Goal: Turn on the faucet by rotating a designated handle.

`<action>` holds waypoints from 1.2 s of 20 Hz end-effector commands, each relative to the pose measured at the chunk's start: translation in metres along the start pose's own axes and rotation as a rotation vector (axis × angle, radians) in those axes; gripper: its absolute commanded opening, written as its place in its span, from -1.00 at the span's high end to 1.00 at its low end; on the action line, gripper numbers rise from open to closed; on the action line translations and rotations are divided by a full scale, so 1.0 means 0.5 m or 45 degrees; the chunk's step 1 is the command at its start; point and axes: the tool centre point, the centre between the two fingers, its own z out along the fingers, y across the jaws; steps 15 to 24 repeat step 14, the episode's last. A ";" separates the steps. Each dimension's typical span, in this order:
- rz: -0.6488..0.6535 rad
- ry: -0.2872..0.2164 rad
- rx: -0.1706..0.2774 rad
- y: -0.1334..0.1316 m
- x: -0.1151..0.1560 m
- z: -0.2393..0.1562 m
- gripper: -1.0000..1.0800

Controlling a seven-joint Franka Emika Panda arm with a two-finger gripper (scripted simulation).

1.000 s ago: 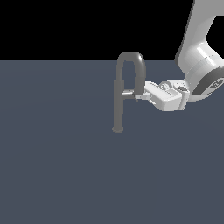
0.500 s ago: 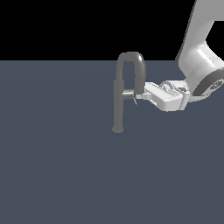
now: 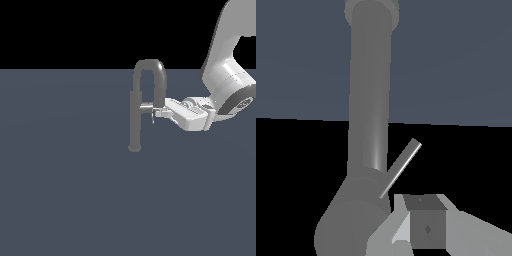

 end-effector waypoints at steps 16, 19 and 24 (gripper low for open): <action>0.041 0.037 0.053 -0.073 0.099 0.006 1.00; 0.041 0.037 0.053 -0.073 0.099 0.006 1.00; 0.041 0.037 0.053 -0.073 0.099 0.006 1.00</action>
